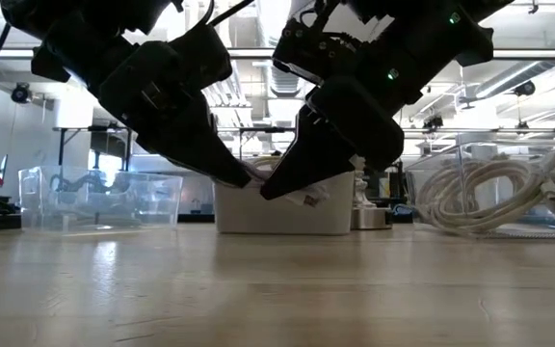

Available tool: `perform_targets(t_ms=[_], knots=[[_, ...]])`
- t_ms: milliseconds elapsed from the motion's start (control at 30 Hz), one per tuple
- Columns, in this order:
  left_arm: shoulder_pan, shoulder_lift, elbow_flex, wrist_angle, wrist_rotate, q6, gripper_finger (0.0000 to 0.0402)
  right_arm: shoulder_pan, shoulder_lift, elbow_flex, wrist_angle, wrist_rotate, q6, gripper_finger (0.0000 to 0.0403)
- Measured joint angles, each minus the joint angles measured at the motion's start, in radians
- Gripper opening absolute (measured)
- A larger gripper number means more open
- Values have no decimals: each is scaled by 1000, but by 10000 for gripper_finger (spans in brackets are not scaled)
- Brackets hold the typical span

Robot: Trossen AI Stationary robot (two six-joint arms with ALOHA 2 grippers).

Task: Pick & Place USB Port
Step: Put the purple USB charger cable into the white bin

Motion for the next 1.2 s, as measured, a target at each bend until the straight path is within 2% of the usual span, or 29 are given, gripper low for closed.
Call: perform_targets(t_ms=[167, 400, 567, 733, 867, 1000, 1100, 1200], knots=[[0, 0, 0, 0, 0, -1, 56, 0, 0, -14, -5, -1, 3, 133], [0, -5, 0, -25, 0, -12, 31, 0, 0, -22, -8, -2, 34, 168], [0, -58, 1, -78, 1, -61, 39, 0, 0, -23, -7, -7, 36, 186], [-1, -172, 1, -273, 0, -87, 47, 0, 0, -23, -6, -15, 68, 194], [-1, -292, 1, -481, -50, -120, 32, 0, 0, -23, -7, -19, 82, 196], [-2, -423, 1, -635, -100, -148, 36, 1, 0, -23, -5, -19, 82, 196], [-4, -513, 1, -755, -187, -157, 46, 1, 0, -23, -4, -19, 83, 196], [-2, -595, 1, -888, -318, -188, 43, 1, 0, -23, -5, -19, 111, 196]])
